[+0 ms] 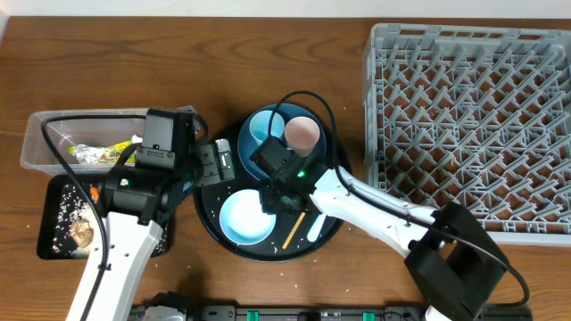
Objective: Sort waste into correct bins and load items into the dishwasher rack
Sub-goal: 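Lower the right gripper and grasp the white bowl's rim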
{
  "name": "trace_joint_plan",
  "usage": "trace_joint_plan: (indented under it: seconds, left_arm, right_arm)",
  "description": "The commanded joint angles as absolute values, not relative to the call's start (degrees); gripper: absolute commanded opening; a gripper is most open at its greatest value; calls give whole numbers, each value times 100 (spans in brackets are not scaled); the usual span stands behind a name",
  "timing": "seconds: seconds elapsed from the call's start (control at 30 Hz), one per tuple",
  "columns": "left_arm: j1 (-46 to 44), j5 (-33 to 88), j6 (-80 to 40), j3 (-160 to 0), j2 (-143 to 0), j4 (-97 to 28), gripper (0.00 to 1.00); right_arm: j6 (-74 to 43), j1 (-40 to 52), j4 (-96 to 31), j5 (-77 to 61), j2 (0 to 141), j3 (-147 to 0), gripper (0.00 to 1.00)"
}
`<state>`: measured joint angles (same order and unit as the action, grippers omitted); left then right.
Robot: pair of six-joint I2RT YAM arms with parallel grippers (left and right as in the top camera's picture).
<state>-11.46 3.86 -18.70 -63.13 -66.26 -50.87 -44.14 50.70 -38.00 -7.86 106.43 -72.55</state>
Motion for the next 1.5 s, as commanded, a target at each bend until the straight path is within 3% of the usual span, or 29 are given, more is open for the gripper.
trace_joint_plan:
  seconds: [0.0, 0.5, 0.83, 1.07, 1.17, 1.3, 1.33, 1.4, 1.47]
  left_arm:
    - [-1127, 296, -1918, -6370, -6622, -5094, 98]
    - [-1127, 294, -1918, -6370, -6622, -5094, 98]
    - [-1127, 294, -1918, -6370, -6622, -5094, 98]
    - [-1127, 294, -1918, -6370, -6622, -5094, 98]
    - [-1127, 296, -1918, -6370, -6622, -5094, 98]
    - [-1127, 296, -1918, -6370, -6622, -5094, 98]
    - [-1127, 294, -1918, -6370, -6622, -5094, 98]
    - [-1127, 294, -1918, -6370, -6622, -5094, 98]
    - [-1127, 296, -1918, -6370, -6622, -5094, 98]
  right_arm:
    - [-4475, 5277, -3793, -661, 10700, -7216, 26]
    - [-4737, 5610, -3503, 89, 10700, -6779, 25]
    - [-4755, 5612, -3361, 113, 10700, -6759, 9]
    - [-4755, 5612, -3363, 110, 10700, -6759, 13]
    - [-4757, 5612, -3365, 110, 10700, -6759, 1]
    - [-4759, 5612, -3361, 106, 10700, -6759, 2]
    - [-4759, 5614, -3363, 106, 10700, -6759, 8]
    - [-4757, 5629, -3365, 106, 10700, -6759, 1]
    - [-4755, 5627, -3365, 78, 10698, -6759, 1]
